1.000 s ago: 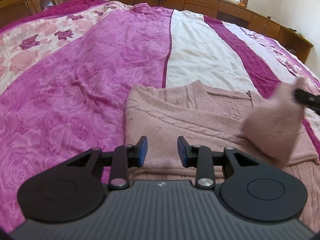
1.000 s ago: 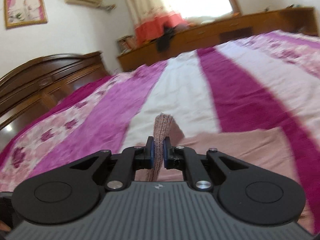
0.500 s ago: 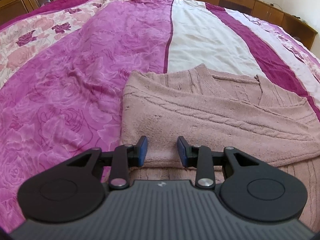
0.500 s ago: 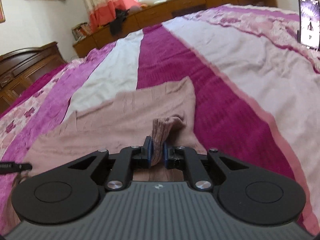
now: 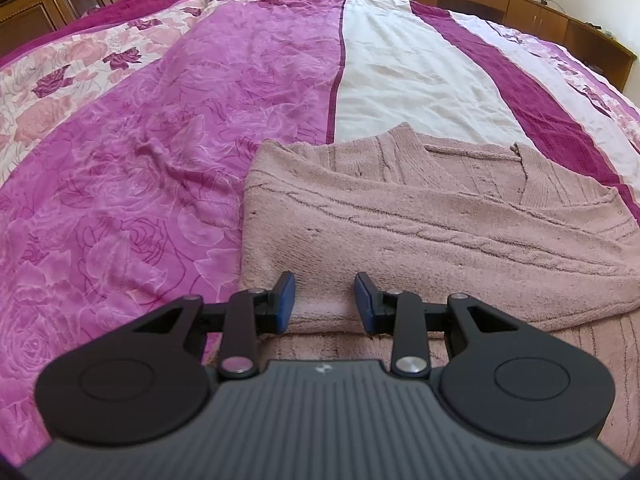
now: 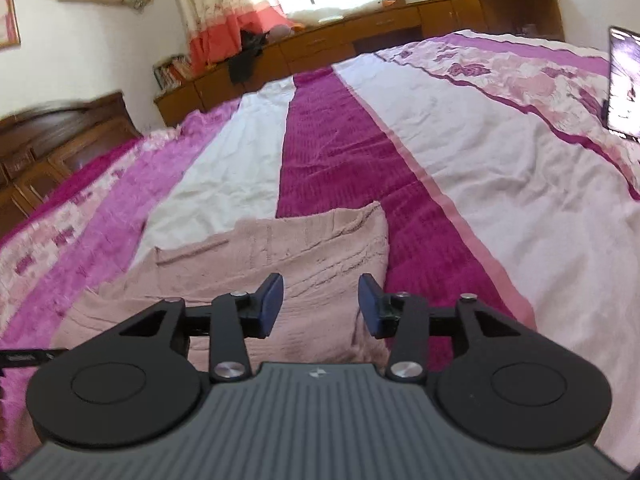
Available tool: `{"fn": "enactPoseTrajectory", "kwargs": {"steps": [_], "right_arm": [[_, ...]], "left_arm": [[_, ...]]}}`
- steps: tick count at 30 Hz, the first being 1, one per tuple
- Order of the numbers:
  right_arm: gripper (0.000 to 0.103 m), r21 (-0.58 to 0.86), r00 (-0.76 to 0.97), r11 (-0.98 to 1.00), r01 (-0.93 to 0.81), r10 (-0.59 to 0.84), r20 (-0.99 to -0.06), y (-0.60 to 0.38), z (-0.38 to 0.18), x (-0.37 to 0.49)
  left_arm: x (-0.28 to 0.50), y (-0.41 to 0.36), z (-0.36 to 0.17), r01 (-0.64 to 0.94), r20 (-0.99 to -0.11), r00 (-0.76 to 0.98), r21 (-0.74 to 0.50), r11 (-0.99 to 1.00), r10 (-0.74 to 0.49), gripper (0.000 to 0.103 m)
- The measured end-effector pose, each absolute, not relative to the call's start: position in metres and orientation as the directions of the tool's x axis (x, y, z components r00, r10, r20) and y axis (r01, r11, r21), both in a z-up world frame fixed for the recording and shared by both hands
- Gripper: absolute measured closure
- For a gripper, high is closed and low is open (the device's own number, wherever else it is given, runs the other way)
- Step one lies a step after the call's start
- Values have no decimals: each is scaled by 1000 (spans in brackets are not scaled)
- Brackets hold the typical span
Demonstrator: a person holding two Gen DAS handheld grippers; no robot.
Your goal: Fold small clothes
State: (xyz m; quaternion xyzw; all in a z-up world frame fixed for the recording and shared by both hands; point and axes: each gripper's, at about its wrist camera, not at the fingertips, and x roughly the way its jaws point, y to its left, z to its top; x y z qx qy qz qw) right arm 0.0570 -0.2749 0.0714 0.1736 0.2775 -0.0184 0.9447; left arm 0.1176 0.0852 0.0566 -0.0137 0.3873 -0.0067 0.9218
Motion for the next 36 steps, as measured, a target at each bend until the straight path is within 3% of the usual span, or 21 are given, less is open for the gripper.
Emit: {"fn": "enactPoseTrajectory", "kwargs": {"steps": [8, 14, 18, 19, 24, 31, 36], "right_arm": [[53, 148, 787, 983, 111, 4, -616, -259, 53, 88], [55, 133, 781, 984, 116, -8, -624, -258, 46, 90], [92, 11, 810, 997, 75, -55, -584, -243, 52, 83], [93, 9, 824, 998, 67, -50, -565, -241, 56, 80], [94, -31, 875, 995, 95, -98, -474, -239, 75, 78], [93, 3, 789, 990, 143, -112, -604, -254, 40, 107], [89, 101, 798, 978, 181, -86, -597, -266, 33, 103]], "left_arm": [[118, 86, 56, 6, -714, 700, -33, 999, -28, 68], [119, 85, 56, 7, -714, 700, -30, 1000, -26, 68], [119, 83, 55, 10, -710, 704, -18, 1000, -20, 68], [119, 83, 55, 9, -709, 705, -18, 1000, -20, 68], [121, 81, 55, 11, -692, 722, -17, 1000, -20, 68], [125, 80, 46, 12, -687, 727, -12, 1000, -17, 68], [124, 80, 49, 18, -686, 727, -3, 1000, -15, 68]]}}
